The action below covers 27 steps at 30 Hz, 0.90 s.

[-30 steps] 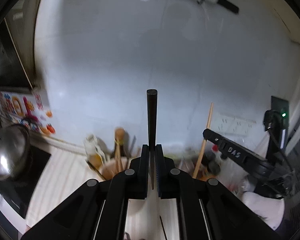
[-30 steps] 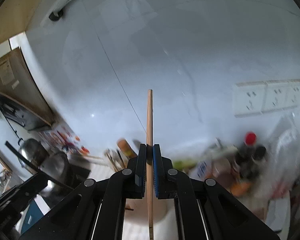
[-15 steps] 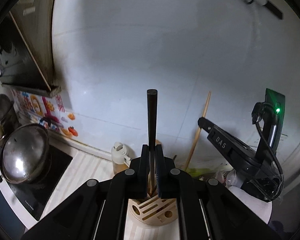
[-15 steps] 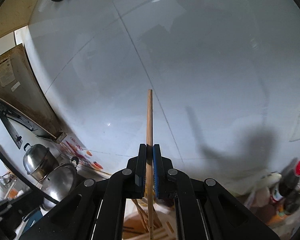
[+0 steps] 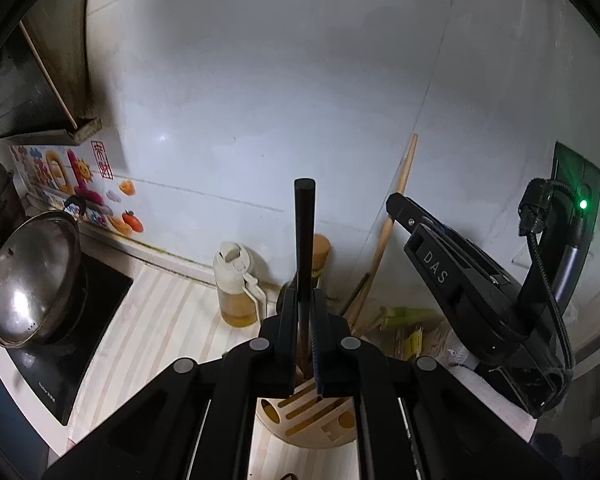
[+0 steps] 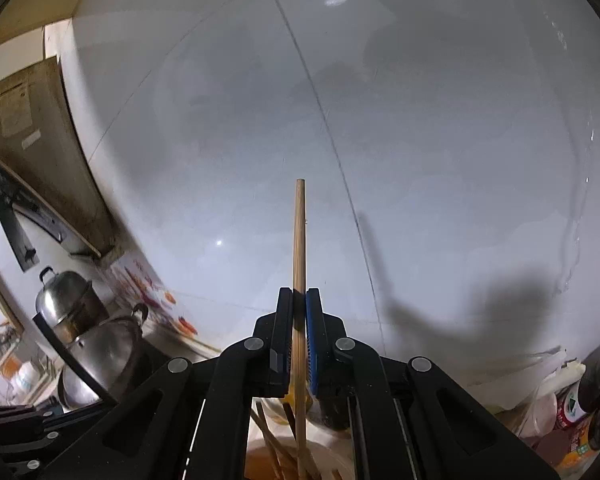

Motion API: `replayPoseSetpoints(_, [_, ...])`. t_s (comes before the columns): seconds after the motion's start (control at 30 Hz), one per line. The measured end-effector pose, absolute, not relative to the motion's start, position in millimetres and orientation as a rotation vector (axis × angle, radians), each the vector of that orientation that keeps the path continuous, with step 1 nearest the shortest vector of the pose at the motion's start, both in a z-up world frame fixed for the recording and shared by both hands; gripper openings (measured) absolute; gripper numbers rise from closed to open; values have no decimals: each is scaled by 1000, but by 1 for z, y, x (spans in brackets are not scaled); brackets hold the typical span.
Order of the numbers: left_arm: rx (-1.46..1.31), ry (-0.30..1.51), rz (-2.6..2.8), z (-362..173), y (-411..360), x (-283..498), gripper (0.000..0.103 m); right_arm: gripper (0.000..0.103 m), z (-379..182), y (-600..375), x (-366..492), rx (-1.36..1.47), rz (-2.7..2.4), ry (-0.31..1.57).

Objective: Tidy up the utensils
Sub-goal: 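Lower both chopsticks into the holder slots and open both tools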

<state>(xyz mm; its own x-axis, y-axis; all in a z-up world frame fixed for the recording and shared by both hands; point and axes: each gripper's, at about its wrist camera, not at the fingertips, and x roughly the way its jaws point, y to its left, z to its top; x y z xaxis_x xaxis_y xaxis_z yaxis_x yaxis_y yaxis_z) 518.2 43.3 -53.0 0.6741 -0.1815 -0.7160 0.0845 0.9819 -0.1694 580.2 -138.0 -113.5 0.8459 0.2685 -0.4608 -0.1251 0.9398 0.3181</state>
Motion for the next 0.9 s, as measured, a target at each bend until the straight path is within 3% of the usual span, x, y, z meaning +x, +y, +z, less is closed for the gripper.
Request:
replayPoseSetpoints(0.2, [-179,879,-174,-57,46,515,9,7,-124,-140,581,298,250,647])
replayPoseSetpoints(0.27, [-178,869,-171,-49,48,511,16,17,-120,-145,576,304,269,677])
replayPoseSetpoints(0.33, [-166,843,-151,-39,51,504,48,48,-113,-149,568,303,270,685])
replayPoseSetpoints(0.37, [-172,825,-140,-34,54,500,79,52,-108,-154,562,307,265,682])
replayPoseSetpoints(0.4, [-183,800,-128,-29,59,496,90,57,-104,-158,555,306,258,683])
replayPoseSetpoints(0.47, [-194,764,-115,-22,67,484,90,61,-96,-168,540,311,244,695])
replayPoseSetpoints(0.57, [-183,744,-85,-22,74,471,103,79,-89,-184,514,317,199,712])
replayPoseSetpoints(0.63, [-147,729,-40,-28,75,459,103,89,-91,-195,494,322,152,728])
replayPoseSetpoints(0.8, [-130,761,-27,-60,67,437,103,101,-116,-232,446,342,31,771])
replayPoseSetpoints(0.9, [-80,838,-32,-99,47,429,103,101,-147,-255,421,360,-50,832])
